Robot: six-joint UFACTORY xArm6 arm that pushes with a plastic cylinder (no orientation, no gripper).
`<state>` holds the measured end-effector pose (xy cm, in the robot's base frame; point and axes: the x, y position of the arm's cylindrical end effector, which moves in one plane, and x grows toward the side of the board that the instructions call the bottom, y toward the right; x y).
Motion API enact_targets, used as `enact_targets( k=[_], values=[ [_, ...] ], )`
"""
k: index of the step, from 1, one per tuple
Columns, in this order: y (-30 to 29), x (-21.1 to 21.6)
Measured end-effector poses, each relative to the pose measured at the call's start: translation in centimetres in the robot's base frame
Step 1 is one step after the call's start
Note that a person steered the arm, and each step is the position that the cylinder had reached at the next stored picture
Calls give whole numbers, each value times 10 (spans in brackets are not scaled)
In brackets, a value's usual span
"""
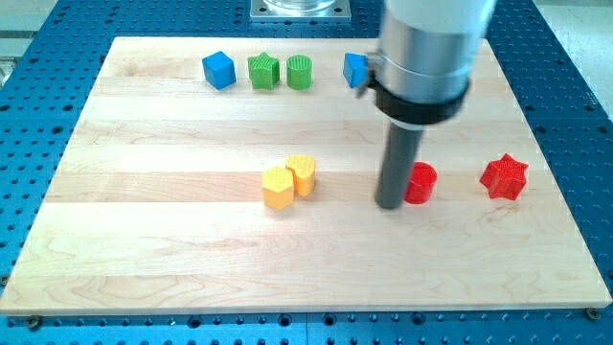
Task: Separate the yellow blocks
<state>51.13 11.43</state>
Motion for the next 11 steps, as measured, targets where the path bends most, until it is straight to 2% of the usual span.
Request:
enact_targets(
  k=[1,2,4,5,6,7,8,9,10,11],
  values=[
    [33,-10],
    [-25,2],
    [-117,-67],
    [-206,-51],
    [-229,-31],
    [-292,11],
    [-250,23],
    [-179,6],
    [-126,6],
    [-117,-4]
  ],
)
